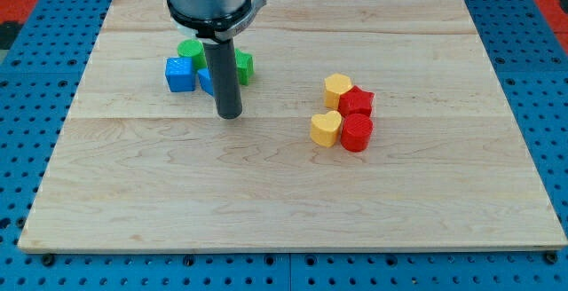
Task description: Move green blocks away from blue blocks
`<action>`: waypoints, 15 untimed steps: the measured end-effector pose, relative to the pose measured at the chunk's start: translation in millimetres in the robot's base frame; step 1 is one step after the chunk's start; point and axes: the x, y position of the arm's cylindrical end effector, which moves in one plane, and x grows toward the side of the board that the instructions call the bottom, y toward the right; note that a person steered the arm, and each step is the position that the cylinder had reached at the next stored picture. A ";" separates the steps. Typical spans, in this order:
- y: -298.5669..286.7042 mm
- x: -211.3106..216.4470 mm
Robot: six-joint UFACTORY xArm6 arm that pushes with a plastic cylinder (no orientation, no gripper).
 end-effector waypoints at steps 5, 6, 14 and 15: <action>-13.8 -3.9; -20.4 -4.8; 12.6 -80.3; -21.9 -80.2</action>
